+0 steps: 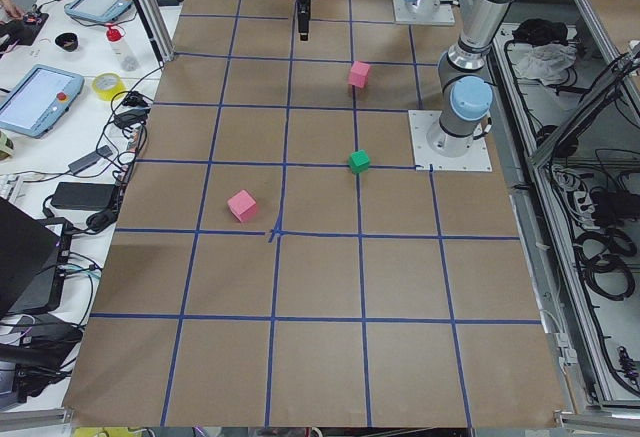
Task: Align button upright
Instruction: 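Lower the right gripper into the bin and close on the switch body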
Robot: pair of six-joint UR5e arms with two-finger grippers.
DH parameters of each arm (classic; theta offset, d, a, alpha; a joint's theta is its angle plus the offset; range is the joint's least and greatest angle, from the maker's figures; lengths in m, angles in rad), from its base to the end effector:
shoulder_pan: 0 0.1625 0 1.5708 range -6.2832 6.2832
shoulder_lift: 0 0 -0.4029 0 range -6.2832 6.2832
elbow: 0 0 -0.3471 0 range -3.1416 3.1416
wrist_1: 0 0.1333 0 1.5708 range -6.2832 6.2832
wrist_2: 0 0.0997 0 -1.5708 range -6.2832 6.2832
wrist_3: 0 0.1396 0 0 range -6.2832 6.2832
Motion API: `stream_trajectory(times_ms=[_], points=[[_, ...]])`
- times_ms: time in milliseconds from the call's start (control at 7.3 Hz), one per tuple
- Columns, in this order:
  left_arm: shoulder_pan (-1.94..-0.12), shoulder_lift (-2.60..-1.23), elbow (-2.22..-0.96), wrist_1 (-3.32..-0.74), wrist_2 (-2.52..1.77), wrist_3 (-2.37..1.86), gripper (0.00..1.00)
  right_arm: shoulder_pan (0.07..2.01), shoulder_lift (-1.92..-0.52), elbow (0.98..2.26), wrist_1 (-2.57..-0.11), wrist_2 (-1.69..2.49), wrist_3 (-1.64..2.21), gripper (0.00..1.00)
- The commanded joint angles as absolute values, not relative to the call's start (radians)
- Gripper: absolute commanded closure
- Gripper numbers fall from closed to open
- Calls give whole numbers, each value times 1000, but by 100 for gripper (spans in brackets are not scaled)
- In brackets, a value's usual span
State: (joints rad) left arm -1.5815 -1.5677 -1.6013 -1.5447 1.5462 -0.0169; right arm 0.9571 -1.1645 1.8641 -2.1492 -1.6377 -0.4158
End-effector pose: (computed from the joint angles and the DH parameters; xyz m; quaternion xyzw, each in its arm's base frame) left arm -0.1415 -0.4437 0.4162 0.0031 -0.9999 -0.0008 0.0123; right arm -0.1906 -0.4858 0.1588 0.0965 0.9929 0.0691 0.0007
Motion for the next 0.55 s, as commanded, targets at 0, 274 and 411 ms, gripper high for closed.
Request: stream_trajectory(times_ms=[0, 274, 411], points=[[-1582, -1568, -1601, -1545, 1546, -17, 0, 956, -1155, 1870, -2152, -1643, -420, 0], [-1582, -1568, -1601, -1543, 1546, -17, 0, 956, -1147, 1870, -2152, -1657, -420, 31], [-1582, -1566, -1601, -1543, 1546, -17, 0, 956, -1147, 1870, -2152, -1670, -419, 62]])
